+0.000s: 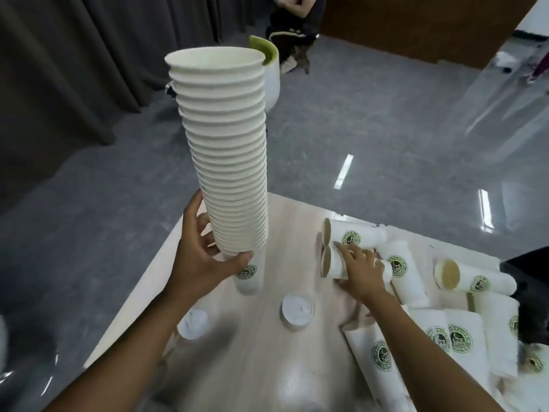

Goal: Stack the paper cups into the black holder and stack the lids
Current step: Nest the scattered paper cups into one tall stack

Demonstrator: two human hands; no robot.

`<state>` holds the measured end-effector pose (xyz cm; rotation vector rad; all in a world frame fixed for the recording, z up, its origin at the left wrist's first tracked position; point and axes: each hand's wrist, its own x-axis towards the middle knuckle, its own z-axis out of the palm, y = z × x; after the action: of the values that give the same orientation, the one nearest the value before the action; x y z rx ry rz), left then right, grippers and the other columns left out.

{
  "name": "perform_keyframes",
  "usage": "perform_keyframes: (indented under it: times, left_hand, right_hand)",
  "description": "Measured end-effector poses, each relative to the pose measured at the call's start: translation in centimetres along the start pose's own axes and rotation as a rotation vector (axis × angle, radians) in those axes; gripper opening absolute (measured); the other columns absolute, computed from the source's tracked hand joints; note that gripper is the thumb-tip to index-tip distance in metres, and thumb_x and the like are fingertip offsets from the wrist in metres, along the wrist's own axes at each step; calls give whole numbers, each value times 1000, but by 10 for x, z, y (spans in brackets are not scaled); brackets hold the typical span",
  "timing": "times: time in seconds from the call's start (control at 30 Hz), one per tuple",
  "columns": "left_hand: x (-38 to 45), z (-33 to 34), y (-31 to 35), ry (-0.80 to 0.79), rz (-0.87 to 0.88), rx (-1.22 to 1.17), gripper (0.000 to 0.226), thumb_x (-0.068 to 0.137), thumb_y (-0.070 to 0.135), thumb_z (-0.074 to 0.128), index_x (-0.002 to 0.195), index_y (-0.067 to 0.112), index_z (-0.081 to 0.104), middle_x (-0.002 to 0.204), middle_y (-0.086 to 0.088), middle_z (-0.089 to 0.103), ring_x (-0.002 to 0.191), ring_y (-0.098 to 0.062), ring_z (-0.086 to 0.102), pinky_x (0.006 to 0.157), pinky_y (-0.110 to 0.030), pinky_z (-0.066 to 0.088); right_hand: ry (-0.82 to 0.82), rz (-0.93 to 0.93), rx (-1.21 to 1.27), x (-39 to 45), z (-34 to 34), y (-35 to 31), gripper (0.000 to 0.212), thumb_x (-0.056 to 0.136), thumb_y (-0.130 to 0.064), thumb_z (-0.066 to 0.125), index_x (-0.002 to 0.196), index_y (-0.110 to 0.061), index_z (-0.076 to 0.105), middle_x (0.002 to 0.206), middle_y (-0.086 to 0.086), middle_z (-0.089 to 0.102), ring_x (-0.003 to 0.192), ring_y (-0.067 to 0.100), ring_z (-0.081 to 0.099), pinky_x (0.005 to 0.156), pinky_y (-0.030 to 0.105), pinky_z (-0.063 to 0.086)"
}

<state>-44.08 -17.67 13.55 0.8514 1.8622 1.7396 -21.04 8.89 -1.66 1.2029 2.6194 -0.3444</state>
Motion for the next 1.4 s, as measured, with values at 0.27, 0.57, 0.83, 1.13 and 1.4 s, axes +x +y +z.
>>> perform_keyframes:
  times: [0.27, 0.57, 0.83, 1.13, 1.4]
  left_hand:
    - [21, -4, -10, -12, -35, -10, 123, 50, 28, 95, 150, 53, 28, 137, 20, 58, 121, -14, 67, 87, -35, 63]
    - [6, 20, 12, -75, 3, -51, 121, 50, 30, 96, 148, 59, 31, 144, 14, 56, 123, -16, 67, 89, -41, 63]
    - [-33, 71, 56, -182, 158, -97, 115, 52, 28, 96, 141, 67, 34, 131, 30, 61, 119, -16, 69, 86, -35, 63]
    - [-71, 138, 100, -321, 247, -87, 115, 53, 27, 95, 139, 71, 33, 128, 26, 64, 119, -10, 68, 95, -39, 61]
    - [-90, 172, 119, -356, 286, -72, 117, 58, 25, 98, 134, 80, 27, 125, 49, 54, 119, 10, 60, 87, -18, 57]
  right_hand:
    - [81, -45, -33, -7, 6, -11, 95, 73, -43, 80, 152, -43, 26, 144, -3, 48, 127, 34, 46, 110, 63, 30]
    - [355, -176, 613, -66, -86, -32, 108, 72, -43, 88, 158, -36, 24, 147, -21, 45, 129, 7, 48, 103, 31, 43]
    - [790, -219, 880, -166, -244, -32, 97, 73, -38, 92, 145, -53, 29, 125, -23, 55, 104, -2, 62, 81, 17, 51]
    - [1283, -392, 973, -276, -408, -19, 90, 77, -35, 88, 150, -31, 35, 133, -19, 51, 108, -8, 60, 89, 29, 60]
    - [1424, -507, 939, -322, -461, -23, 95, 79, -42, 86, 151, -21, 29, 144, 5, 47, 113, 4, 61, 82, 24, 60]
